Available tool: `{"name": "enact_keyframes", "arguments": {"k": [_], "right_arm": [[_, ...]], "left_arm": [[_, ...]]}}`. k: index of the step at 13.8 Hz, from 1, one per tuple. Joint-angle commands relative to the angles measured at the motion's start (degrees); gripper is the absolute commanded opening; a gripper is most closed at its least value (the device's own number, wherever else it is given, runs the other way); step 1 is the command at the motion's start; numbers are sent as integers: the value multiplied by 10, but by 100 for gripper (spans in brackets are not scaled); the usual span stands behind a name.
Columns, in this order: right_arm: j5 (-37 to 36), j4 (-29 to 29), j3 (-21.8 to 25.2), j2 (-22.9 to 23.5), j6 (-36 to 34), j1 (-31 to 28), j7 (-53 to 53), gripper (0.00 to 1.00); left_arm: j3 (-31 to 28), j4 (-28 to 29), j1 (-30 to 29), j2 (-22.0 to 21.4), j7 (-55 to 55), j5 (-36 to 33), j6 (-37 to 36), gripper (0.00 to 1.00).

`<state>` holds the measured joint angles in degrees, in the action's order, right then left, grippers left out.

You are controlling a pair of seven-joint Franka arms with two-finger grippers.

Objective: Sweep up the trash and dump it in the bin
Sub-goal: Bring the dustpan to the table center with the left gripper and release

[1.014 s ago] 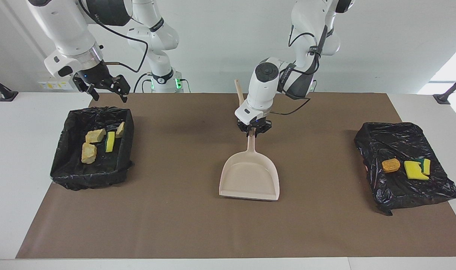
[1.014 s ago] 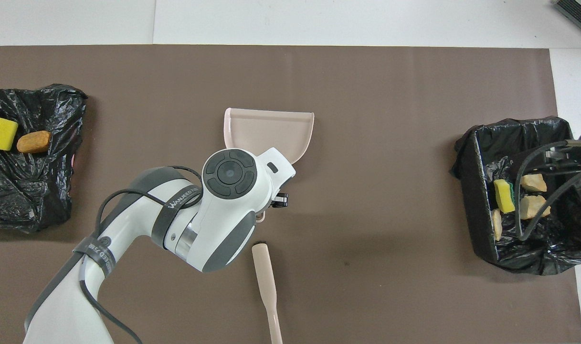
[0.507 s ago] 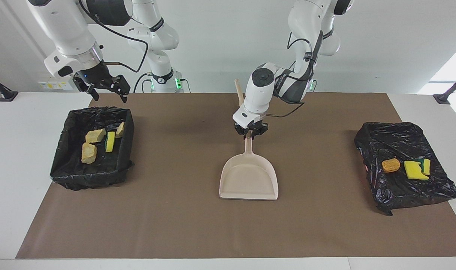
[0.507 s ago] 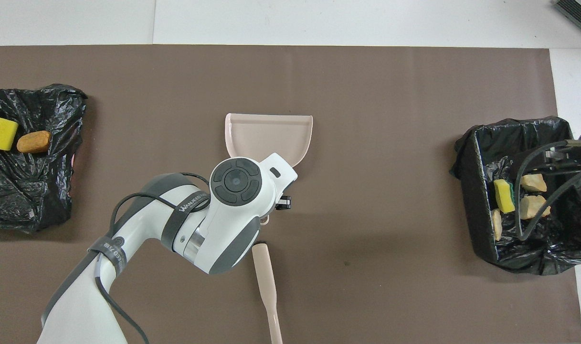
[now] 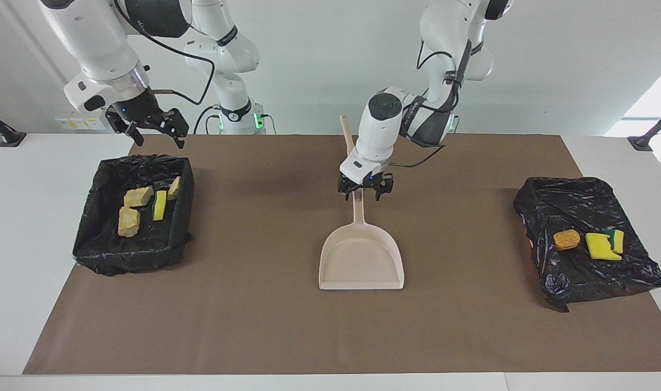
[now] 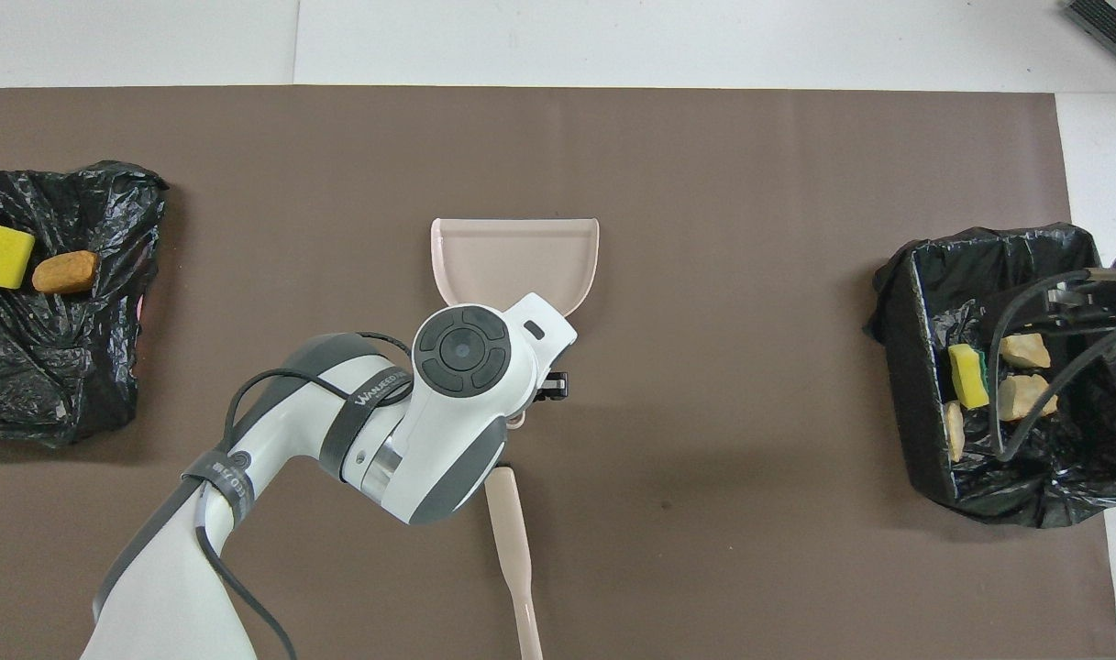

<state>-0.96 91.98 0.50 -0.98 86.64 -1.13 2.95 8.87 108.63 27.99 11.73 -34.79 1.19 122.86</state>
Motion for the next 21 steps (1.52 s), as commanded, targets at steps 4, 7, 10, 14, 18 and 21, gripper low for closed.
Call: {"name": "enact_keyframes", "arguments": {"k": [4,7,10,14,18,21], "right_arm": [[10,6,-1,-9,-2,-4,7,100],[10,6,-1,-9,-2,-4,7,100],[10,6,-1,-9,-2,-4,7,100],[10,6,-1,-9,-2,-4,7,100],[10,6,-1,-9,-2,-4,7,100],[10,6,-1,-9,-2,-4,7,100]], "left_arm": [[-1,-14,-91,-108,86,4,-125,100],[-2,-16,-141,-157,145,4,-191,100],[-2,-17,-198,-184,194,5,-243,100],[-3,-16,-284,-222,326,5,-297,100],[-4,-44,-355,-241,428,1,-350,100],[-9,-106,-357,-207,425,0,-371,100]]}}
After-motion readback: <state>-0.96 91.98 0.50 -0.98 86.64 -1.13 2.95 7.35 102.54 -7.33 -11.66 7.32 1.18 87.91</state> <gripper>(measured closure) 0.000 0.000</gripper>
